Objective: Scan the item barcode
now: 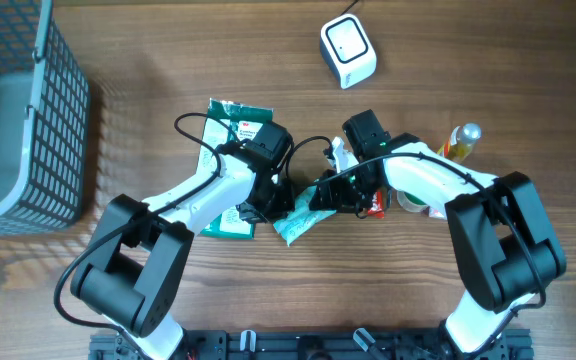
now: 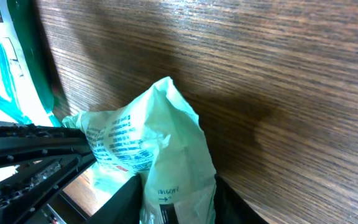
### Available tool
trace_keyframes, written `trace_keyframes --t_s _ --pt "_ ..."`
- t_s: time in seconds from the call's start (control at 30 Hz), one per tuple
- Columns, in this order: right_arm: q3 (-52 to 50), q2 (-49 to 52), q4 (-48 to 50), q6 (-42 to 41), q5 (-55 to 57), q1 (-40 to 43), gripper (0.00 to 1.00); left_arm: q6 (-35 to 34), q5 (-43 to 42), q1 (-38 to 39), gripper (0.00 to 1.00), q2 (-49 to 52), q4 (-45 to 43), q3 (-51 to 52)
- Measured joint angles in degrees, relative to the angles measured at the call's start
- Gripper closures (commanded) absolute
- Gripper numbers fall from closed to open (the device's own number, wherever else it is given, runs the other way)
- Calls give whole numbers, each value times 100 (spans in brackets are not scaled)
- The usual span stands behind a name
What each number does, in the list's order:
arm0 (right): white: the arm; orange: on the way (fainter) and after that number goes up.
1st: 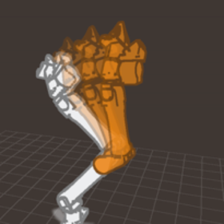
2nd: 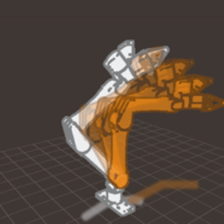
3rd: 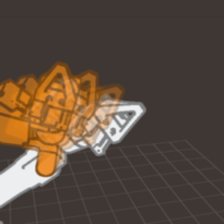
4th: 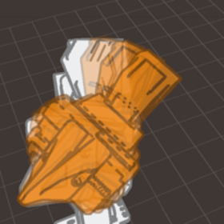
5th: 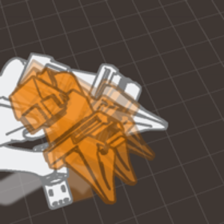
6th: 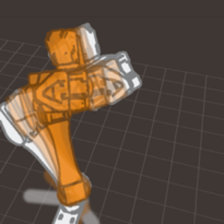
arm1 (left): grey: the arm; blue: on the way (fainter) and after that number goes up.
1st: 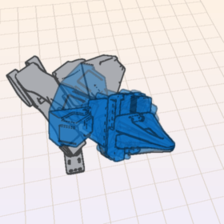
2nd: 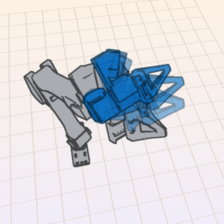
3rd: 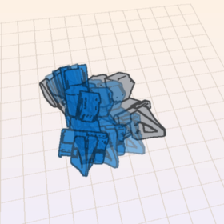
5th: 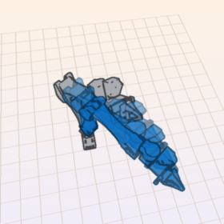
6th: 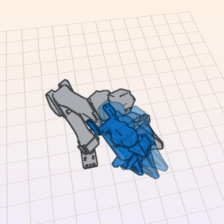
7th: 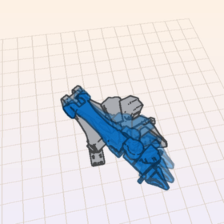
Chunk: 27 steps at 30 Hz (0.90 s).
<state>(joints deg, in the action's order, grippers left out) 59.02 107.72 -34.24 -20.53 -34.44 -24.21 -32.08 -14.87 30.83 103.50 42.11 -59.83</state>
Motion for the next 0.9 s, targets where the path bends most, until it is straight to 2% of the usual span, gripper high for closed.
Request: trace_keyframes --t_s 0.23,0.37,0.47,0.6,0.7,0.8,0.83,0.87,0.9 --pt "0 0 11 -44 -4 2 81 -17 -9 0 96 0 -13 -2" --pt "0 0 17 -52 -4 2 93 -7 -22 -33 96 -11 120 -61" --pt "0 0 15 -63 22 -4 96 122 -4 -354 96 -164 621 -409" --pt "0 0 15 -63 26 -4 96 210 245 -1126 94 -756 632 -990" --pt "0 0 22 -61 39 -4 96 247 647 -1740 76 -1152 612 -1117" --pt "0 0 46 -63 98 -13 95 315 1045 -2162 67 -1161 656 -1115" --pt "0 0 46 -61 129 -22 96 348 1126 -2269 60 -1161 654 -1115" --pt "0 0 48 -63 149 -26 96 389 1202 -2350 36 -1161 654 -1115" --pt "0 0 48 -63 153 -28 96 393 1235 -2413 0 -1161 654 -1115"
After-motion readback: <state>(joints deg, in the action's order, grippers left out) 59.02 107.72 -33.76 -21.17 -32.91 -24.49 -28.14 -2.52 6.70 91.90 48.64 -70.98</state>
